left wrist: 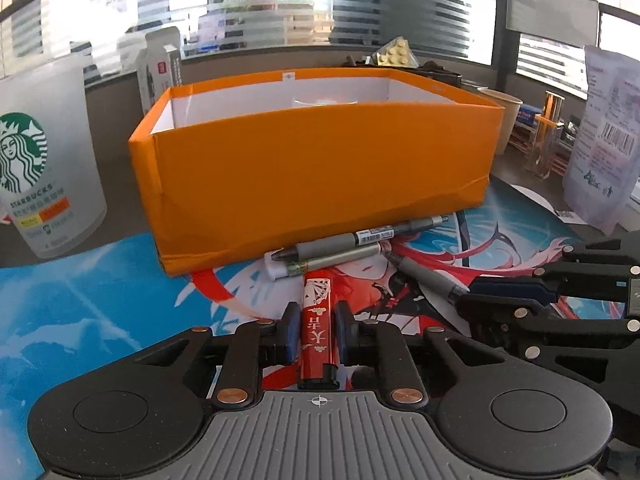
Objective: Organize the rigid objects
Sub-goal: 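Grasp red stick with left gripper while right gripper grasps black pen, then lift red stick and black pen and carry both over orange box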
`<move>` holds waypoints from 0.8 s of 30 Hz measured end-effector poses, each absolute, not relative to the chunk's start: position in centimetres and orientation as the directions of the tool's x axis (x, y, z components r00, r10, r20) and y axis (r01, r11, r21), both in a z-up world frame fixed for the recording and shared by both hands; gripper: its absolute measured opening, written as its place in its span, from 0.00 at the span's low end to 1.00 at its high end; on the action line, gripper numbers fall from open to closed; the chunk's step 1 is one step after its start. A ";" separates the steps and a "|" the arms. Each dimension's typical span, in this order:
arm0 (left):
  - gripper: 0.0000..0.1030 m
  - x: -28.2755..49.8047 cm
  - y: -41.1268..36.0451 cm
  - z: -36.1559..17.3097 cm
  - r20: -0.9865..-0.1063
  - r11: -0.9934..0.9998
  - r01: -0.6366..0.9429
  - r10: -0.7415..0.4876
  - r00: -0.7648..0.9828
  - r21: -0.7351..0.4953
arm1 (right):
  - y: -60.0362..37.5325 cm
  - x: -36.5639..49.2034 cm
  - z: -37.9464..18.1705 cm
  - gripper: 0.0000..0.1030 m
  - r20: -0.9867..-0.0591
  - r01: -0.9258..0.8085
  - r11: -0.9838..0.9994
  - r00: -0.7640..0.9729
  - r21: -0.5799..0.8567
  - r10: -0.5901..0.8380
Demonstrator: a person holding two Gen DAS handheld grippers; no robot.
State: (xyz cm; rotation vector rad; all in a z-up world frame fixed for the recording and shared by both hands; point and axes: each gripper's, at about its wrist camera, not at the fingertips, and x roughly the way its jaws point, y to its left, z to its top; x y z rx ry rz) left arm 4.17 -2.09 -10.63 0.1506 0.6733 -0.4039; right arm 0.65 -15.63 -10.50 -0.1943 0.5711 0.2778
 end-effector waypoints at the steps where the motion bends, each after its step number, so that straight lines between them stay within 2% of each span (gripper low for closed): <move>1: 0.16 4.0 -2.0 -10.5 -0.630 0.912 0.410 -0.314 0.710 0.007 | -15.6 0.6 -10.5 0.10 -0.554 -0.313 0.944 0.807 -0.102 0.207; 9: 0.16 2.6 -0.9 -7.7 -0.576 0.909 0.416 -0.340 0.744 0.000 | -15.5 -0.2 -9.0 0.09 -0.525 -0.328 0.942 0.815 -0.072 0.244; 24: 0.16 2.4 0.1 -3.3 -0.501 0.917 0.400 -0.346 0.794 0.001 | -14.9 -1.2 -5.1 0.09 -0.435 -0.330 0.935 0.866 -0.127 0.247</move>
